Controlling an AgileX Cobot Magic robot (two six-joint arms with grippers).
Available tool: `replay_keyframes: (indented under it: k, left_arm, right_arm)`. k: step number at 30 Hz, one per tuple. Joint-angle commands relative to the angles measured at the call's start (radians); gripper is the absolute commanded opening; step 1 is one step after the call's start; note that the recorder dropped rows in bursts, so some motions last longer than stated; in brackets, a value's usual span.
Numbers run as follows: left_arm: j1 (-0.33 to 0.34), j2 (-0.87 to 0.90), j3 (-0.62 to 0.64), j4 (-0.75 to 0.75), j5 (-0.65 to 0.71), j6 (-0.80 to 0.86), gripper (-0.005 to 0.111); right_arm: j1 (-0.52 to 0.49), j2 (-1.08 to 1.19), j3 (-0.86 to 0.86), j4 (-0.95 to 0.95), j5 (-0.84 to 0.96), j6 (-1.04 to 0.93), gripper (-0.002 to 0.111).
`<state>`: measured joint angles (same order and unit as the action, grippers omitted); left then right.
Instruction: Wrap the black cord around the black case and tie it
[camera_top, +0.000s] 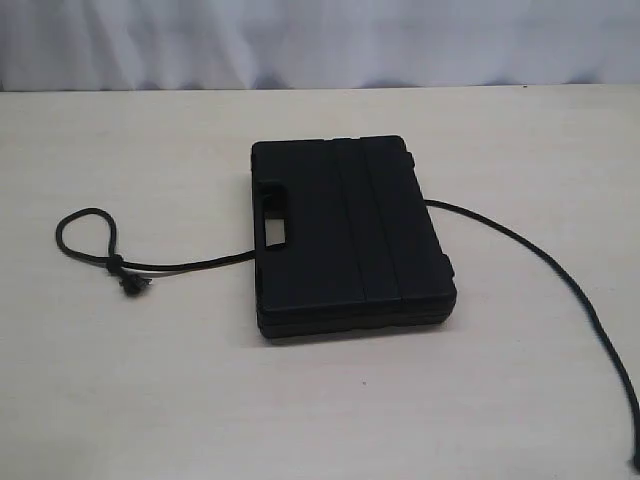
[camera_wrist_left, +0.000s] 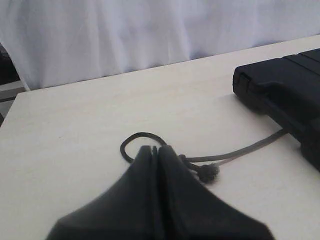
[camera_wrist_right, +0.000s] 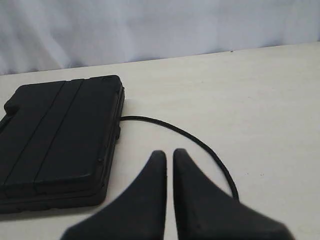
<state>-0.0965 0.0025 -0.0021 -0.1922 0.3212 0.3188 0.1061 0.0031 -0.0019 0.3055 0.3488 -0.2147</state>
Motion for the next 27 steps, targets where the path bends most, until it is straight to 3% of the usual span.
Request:
replay_keyframes:
  k: [1, 5, 17, 22, 24, 27]
  left_arm:
    - [-0.009, -0.002, 0.002, -0.002, -0.009, -0.002, 0.0]
    - [-0.009, -0.002, 0.002, -0.002, -0.062, -0.002, 0.0]
    - [-0.009, -0.002, 0.002, -0.004, -0.662, -0.002, 0.0]
    - [-0.009, -0.002, 0.002, -0.004, -0.814, -0.022, 0.0]
    - [-0.009, -0.002, 0.002, -0.004, -0.853, -0.082, 0.0]
    - [-0.009, -0.002, 0.002, -0.009, -0.89, -0.337, 0.0]
  right_arm:
    - [0.0, -0.003, 0.002, 0.0, -0.006, 0.005, 0.004]
    - [0.0, -0.003, 0.002, 0.0, -0.006, 0.005, 0.004]
    - [0.0, -0.003, 0.002, 0.0, -0.006, 0.005, 0.004]
    - [0.0, -0.003, 0.002, 0.0, -0.006, 0.005, 0.004]
    - [0.0, -0.003, 0.002, 0.0, -0.006, 0.005, 0.004]
    - [0.0, -0.003, 0.002, 0.0, -0.006, 0.005, 0.004]
